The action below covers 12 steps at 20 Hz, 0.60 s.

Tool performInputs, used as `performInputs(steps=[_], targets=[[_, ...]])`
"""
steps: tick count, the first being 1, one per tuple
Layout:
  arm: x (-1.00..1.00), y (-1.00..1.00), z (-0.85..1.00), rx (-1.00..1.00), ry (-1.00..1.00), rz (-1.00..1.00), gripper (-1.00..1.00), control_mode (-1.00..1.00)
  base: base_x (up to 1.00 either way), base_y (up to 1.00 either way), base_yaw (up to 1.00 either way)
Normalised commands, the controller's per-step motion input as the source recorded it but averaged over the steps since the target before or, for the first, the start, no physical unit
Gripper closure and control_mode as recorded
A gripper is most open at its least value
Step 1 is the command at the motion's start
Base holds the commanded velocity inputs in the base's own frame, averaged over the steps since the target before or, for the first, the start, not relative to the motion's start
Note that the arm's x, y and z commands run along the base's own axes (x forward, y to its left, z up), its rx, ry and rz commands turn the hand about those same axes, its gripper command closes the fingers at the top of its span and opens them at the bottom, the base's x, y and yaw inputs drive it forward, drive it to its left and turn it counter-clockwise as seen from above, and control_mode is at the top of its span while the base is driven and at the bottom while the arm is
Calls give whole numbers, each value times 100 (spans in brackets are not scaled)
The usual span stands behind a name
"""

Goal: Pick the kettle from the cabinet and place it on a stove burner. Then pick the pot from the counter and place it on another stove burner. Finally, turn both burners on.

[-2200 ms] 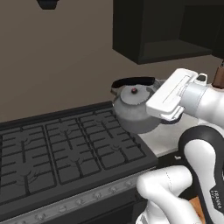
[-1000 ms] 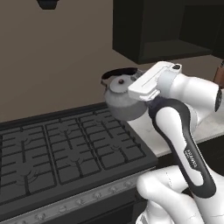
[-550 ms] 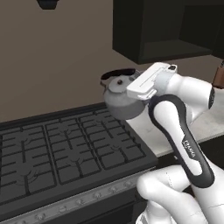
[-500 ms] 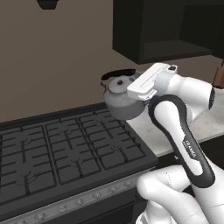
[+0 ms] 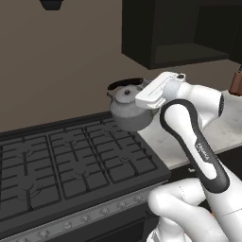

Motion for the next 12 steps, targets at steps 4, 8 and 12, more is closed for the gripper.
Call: performInputs(steps=[4, 8, 12], targets=[[30, 0, -18, 0, 5, 0, 100, -100, 0, 0, 0], [29, 0, -22, 0, 0, 2, 100, -100, 0, 0, 0], [24, 0, -22, 0, 0, 3, 100, -100, 0, 0, 0]])
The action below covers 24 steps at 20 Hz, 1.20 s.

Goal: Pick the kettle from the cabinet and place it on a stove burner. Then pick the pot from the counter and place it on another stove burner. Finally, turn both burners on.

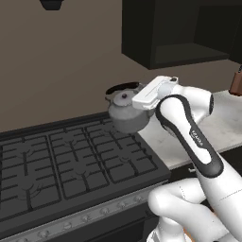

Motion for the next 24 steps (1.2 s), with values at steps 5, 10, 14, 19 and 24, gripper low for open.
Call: performInputs(steps=[5, 10, 14, 19, 24], targets=[[28, 0, -24, 0, 0, 3, 100, -100, 0, 0, 0], [37, 0, -17, 2, 0, 3, 100, -100, 0, 0, 0], [47, 0, -15, 5, 1, 4, 100, -100, 0, 0, 0], [44, 0, -19, 6, 2, 2, 100, -100, 0, 0, 0], [38, 0, -25, 4, 4, 1, 100, -100, 0, 0, 0]])
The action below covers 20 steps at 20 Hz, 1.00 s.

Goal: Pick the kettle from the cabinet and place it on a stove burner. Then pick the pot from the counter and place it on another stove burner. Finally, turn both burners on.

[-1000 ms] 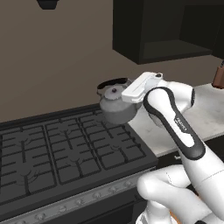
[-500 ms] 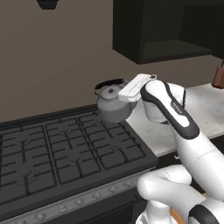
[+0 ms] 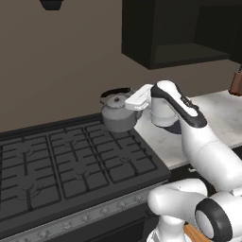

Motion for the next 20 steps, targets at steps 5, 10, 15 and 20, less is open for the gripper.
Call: performInputs(steps=[5, 10, 15, 20], targets=[[38, 0, -26, 4, 4, 0, 100, -100, 0, 0, 0], [39, 0, -24, 3, 3, 1, 100, -100, 0, 0, 0], [39, 0, -20, 3, 1, 0, 100, -100, 0, 0, 0], [36, 0, -14, 2, 0, 0, 100, -100, 0, 0, 0]])
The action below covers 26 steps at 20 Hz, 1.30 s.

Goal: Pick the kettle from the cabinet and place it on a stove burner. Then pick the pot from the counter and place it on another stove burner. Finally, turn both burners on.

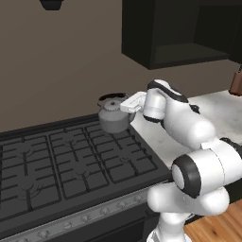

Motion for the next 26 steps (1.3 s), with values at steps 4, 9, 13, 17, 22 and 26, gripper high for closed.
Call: performInputs(steps=[4, 9, 13, 17, 22, 26], targets=[[31, 0, -13, 2, 0, 0, 100, -100, 0, 0, 0], [31, 0, -14, 1, 0, 0, 100, -100, 0, 0, 0], [31, 0, -15, 1, 0, 0, 100, -100, 0, 0, 0], [29, 0, -18, 0, 2, 0, 100, -100, 0, 0, 0], [30, 0, -21, 0, 3, 0, 100, -100, 0, 0, 0], [31, 0, -19, 0, 2, 0, 100, -100, 0, 0, 0]])
